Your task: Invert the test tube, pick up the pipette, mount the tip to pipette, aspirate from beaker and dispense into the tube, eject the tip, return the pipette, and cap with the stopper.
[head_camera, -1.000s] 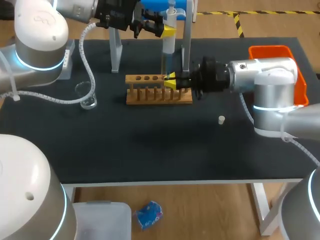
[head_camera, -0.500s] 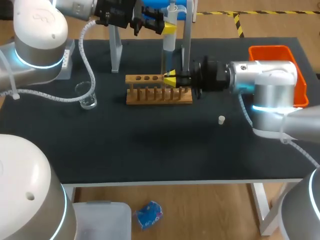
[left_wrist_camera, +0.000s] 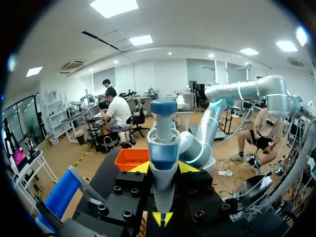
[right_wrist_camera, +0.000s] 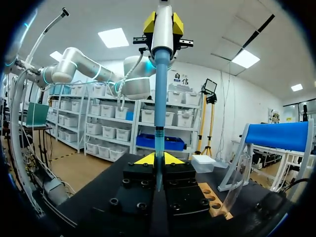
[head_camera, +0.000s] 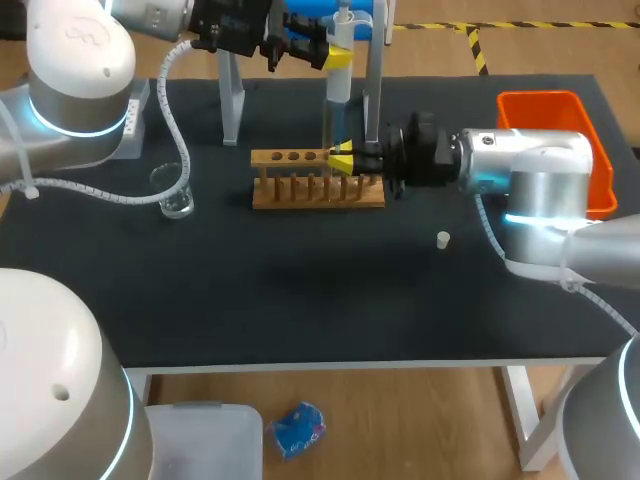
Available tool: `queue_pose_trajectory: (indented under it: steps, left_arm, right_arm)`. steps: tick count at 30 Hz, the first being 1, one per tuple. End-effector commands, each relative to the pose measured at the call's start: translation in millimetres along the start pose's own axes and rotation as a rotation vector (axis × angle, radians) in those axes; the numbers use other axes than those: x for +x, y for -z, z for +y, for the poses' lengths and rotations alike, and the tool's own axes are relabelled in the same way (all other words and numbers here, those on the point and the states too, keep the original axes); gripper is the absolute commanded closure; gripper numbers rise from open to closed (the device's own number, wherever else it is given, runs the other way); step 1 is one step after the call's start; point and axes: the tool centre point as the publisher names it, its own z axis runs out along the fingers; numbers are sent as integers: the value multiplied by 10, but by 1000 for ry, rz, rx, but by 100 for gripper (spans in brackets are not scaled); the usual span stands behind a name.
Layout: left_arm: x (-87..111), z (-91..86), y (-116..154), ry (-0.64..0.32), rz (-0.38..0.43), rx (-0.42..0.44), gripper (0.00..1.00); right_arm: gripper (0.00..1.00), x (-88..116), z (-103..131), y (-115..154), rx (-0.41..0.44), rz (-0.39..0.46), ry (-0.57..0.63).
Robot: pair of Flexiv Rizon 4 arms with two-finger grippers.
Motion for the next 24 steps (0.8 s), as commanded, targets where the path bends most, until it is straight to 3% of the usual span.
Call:
queue_pose_trajectory:
  steps: [1,2,11,24]
  left_arm:
    - [2,70,-12,0,2,0,100]
    - [2,70,-12,0,2,0,100]
    - [2,70,-12,0,2,0,100]
    - [2,70,-12,0,2,0,100]
  right_arm:
    - [51,3,108,17,8,2,2]
    - [0,2,115,22,8,-5,1]
    - [0,5,115,102,19,-22,-3]
    - [0,213,-179,473,112,-29,-36]
